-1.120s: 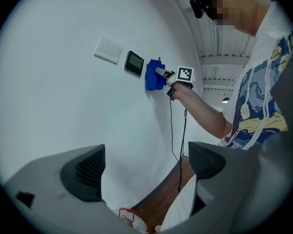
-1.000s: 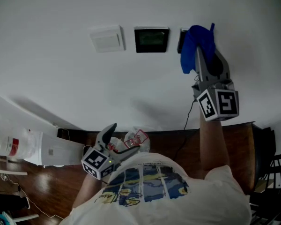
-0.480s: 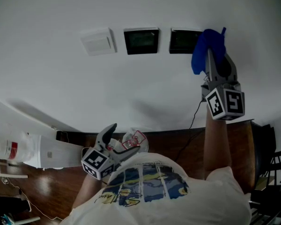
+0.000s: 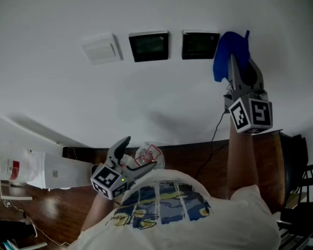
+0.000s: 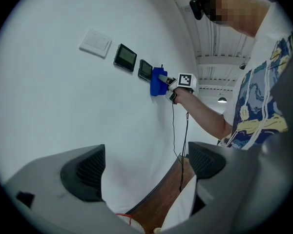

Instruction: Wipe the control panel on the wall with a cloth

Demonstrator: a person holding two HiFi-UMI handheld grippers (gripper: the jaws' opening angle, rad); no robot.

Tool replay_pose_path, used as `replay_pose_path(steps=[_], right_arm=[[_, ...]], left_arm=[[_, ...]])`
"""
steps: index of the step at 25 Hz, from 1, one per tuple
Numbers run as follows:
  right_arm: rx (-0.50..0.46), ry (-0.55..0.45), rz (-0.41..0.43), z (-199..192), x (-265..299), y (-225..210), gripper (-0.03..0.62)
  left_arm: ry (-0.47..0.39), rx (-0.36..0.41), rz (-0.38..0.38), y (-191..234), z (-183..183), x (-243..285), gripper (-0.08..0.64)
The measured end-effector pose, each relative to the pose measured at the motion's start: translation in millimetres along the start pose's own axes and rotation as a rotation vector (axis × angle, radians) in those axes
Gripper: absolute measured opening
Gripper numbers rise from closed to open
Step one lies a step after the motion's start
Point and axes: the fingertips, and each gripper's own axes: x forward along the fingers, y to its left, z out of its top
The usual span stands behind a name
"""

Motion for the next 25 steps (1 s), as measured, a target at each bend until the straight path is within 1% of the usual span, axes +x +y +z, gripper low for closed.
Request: replay_pose_path(steps=[5, 10, 14, 17, 21, 25], right_arm=[[0.008, -0.005, 0.018, 5.6, -13.9, 4.9, 0.097], [0.017, 0.011, 0.047, 6.0, -47.4, 20.1, 0.097], [0.034, 0.057, 0.089, -8.4, -79.6, 36.3, 0.097], [0.060, 0.091, 0.101, -19.6, -102.9, 42.6, 0.097], [0.086, 0.122, 0.110, -29.7, -129.4, 49.4, 0.097], [0.098, 0.141, 0.127, -35.4, -144.2, 56.3, 0.097]], left_arm=[[-0.004, 0.005, 0.009, 1.3, 1.7, 1.8, 0.498], [-0.033, 0.016, 0.037, 8.0, 9.3, 2.9, 0.494], [-0.054, 0.020, 0.056, 12.8, 15.9, 4.1, 0.476], [-0.069, 0.016, 0.075, 16.2, 22.4, 3.4, 0.457], [-0.082, 0.025, 0.089, 19.2, 29.4, 3.5, 0.457], [-0.087, 0.032, 0.096, 20.0, 33.8, 4.0, 0.457]])
